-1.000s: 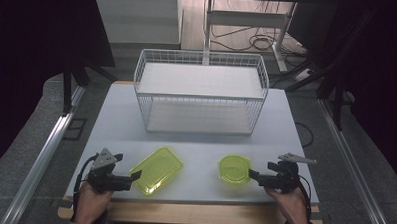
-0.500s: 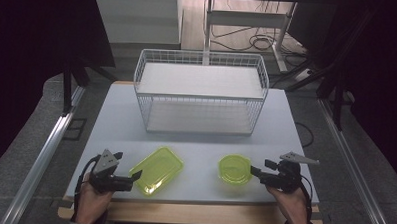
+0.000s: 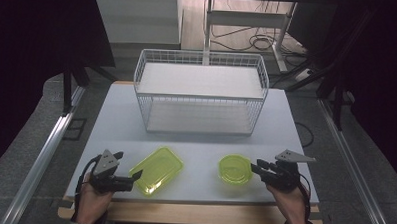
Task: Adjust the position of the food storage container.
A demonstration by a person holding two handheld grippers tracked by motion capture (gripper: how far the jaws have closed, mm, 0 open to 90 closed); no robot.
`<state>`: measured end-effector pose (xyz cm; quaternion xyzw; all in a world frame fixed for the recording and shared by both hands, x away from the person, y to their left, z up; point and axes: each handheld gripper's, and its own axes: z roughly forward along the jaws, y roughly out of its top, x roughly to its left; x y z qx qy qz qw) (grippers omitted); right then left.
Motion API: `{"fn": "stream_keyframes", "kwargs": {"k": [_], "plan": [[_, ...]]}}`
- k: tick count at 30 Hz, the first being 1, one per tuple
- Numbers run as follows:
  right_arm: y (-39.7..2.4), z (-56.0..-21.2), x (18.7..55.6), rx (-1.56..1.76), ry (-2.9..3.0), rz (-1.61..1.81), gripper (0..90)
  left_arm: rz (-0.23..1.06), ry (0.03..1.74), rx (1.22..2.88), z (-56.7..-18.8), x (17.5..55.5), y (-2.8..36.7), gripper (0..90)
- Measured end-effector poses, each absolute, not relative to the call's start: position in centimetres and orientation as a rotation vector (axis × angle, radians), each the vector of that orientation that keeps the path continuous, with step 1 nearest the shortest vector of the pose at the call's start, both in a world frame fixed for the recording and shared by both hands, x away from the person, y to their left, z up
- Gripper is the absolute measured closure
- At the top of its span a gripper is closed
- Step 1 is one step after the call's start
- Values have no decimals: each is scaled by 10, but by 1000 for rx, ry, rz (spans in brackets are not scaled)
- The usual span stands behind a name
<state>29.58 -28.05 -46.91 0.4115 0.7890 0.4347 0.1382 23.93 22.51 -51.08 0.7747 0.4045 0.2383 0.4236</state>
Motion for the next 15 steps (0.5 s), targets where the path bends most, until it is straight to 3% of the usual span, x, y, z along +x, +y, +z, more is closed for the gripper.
{"fn": "stream_keyframes", "kwargs": {"k": [7,15], "plan": [[-265,-465,296,1123,2362,1231,865,614,1006,1969,-512,240,222,76],[-246,-463,299,1073,2425,1236,893,622,1016,1980,-513,240,221,73]]}}
